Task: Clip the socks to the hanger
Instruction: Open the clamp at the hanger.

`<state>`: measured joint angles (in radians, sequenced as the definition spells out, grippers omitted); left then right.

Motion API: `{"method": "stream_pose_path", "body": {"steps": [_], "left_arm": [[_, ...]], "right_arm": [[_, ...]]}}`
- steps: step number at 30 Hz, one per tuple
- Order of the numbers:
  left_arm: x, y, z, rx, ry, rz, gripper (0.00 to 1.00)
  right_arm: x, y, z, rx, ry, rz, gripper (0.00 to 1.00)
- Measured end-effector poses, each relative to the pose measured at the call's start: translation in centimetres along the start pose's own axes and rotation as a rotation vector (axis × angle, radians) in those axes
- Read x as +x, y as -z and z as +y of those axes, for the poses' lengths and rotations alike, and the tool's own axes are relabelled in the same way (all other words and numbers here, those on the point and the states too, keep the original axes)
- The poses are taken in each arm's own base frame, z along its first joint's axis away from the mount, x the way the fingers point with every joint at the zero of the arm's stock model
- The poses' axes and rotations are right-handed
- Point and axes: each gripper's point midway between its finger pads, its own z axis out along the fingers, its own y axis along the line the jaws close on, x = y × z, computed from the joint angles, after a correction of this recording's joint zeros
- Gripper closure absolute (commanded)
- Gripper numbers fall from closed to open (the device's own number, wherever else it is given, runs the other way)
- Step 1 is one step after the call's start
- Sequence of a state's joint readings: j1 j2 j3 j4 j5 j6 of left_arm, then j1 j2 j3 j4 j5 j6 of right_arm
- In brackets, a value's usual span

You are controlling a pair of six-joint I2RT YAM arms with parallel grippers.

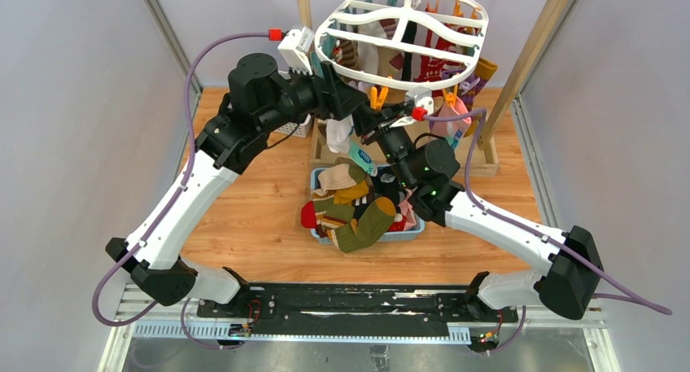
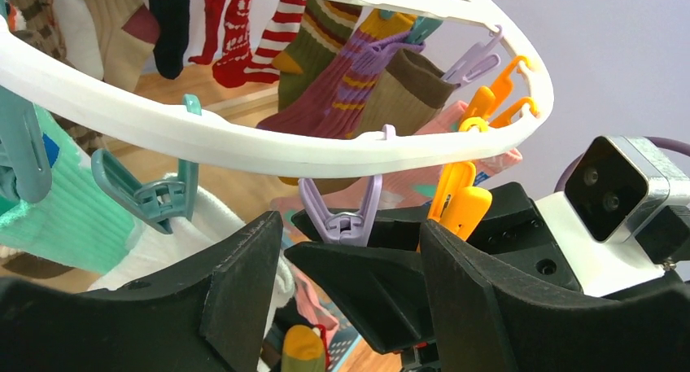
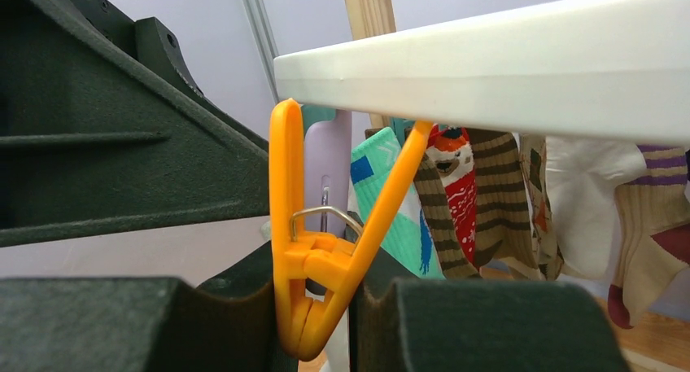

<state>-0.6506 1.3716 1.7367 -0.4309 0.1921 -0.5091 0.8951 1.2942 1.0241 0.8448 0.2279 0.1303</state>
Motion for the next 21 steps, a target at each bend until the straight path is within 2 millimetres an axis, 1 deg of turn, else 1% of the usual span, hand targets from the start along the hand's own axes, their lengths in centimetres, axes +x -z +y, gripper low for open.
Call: {"method": "stream_pose_path", "body": {"steps": [6,8,13,16,19,21], "left_arm": [[-0.2,-0.1,0.2,-0.004,0.008,-0.005,0.42],[-0.4,-0.2,0.5,-0.008,0.015,-0.007,0.43],[-0.8,-1.3,1.2,0.0,0.051,-0.006,0.46],[-0.7,-1.8,1.2,0.016,0.07,0.003,0.49],[-0.6,-2.0,1.0,0.032,0.085,0.011,0.54],[-0.7,-2.0,0.9,0.039,0.088,0.012,0.61]], "right_arm": [[-0.1,-0.1,0.2,-0.008,-0.003,-0.002,0.93],[-0.2,-0.2,0.3,-0.012,-0.004,-0.004,0.93],[-0.3,-0.2,0.4,-0.019,-0.005,-0.003,0.93],[0.1,-0.3,0.4,-0.019,-0.003,0.005,0.93],[0.3,-0.4,0.4,-0.019,-0.003,0.008,0.93],[0.3,-0.5,0.5,-0.019,-0.003,0.008,0.92]]}}
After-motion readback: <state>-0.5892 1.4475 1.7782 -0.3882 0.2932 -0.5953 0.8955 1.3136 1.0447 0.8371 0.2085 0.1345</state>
